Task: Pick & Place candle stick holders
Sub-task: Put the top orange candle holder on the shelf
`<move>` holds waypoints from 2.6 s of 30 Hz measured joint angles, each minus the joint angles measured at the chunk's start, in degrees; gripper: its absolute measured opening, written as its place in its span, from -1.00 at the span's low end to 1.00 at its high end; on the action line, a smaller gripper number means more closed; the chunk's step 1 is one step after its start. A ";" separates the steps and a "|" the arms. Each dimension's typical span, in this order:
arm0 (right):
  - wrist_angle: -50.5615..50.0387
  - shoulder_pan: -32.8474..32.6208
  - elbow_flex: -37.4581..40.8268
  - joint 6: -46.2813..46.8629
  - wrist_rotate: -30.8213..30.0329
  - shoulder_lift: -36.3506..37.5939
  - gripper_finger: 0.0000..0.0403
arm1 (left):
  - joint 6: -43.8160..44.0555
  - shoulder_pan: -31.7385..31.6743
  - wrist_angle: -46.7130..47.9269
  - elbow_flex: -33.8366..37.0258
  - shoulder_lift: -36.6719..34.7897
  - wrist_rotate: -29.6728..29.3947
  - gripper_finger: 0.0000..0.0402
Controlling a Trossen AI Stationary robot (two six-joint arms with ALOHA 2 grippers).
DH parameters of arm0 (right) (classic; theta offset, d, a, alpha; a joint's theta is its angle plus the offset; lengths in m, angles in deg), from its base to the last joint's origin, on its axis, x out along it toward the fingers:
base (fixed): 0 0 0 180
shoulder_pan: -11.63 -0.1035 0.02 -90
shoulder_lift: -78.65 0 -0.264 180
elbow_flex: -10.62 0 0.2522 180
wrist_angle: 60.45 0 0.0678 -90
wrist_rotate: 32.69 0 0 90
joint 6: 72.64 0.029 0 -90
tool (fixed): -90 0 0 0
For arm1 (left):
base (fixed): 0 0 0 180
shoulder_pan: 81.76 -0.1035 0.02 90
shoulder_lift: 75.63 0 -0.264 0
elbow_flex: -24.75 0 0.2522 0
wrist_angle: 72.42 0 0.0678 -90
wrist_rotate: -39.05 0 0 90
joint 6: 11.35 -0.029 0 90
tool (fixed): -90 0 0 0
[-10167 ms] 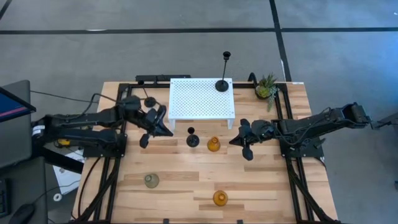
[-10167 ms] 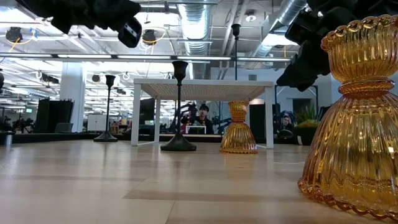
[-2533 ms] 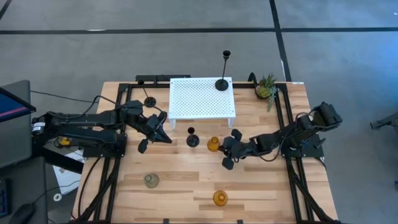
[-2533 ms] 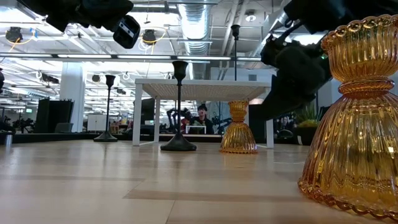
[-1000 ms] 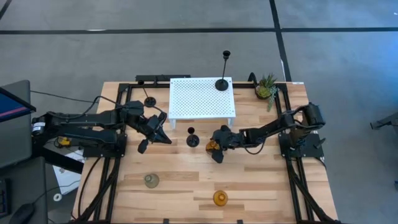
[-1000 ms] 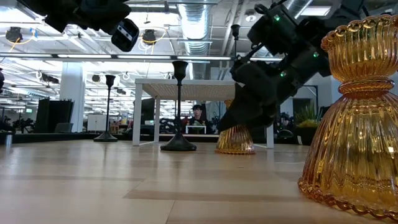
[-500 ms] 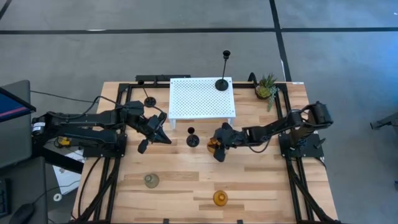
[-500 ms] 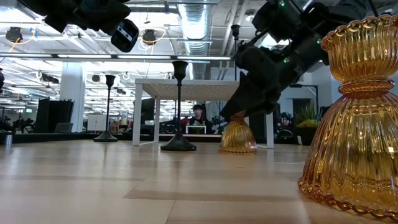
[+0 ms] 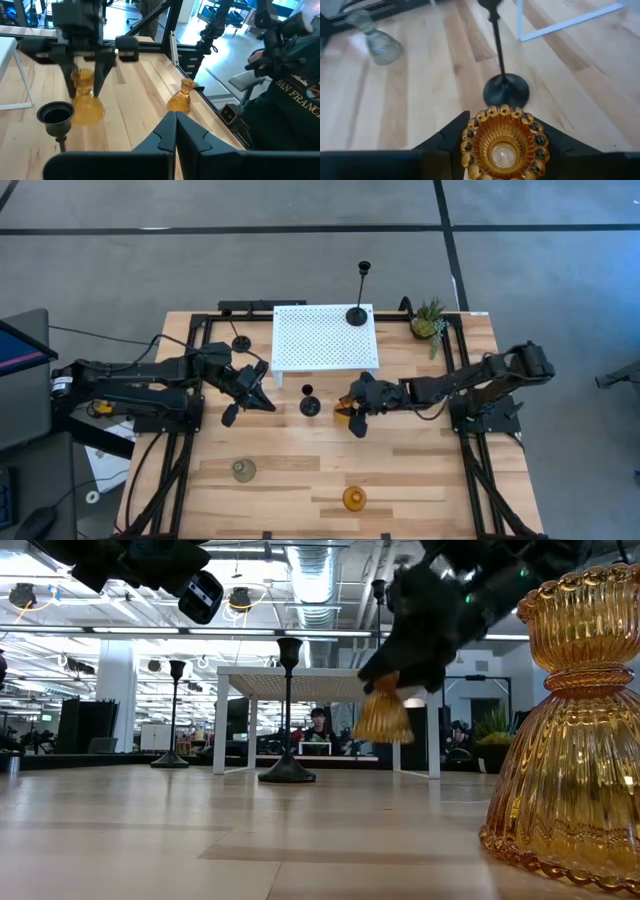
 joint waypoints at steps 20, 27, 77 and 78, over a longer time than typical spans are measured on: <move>-33.62 6.59 -26.93 -18.77 1.90 5.88 -0.27 | -0.20 0.00 -0.04 0.00 -0.02 -0.01 -0.98; -31.14 16.31 -26.94 -23.43 10.49 5.85 -0.27 | -0.20 0.01 -0.04 0.00 -0.02 0.00 -0.98; -37.95 37.27 -27.22 -28.21 31.33 1.15 -0.27 | -3.19 -0.09 -1.09 0.00 -0.02 -3.02 -0.98; -38.23 37.27 -27.25 -28.07 31.31 1.18 -0.27 | -3.19 -0.09 -1.13 0.00 -0.02 -3.02 -0.98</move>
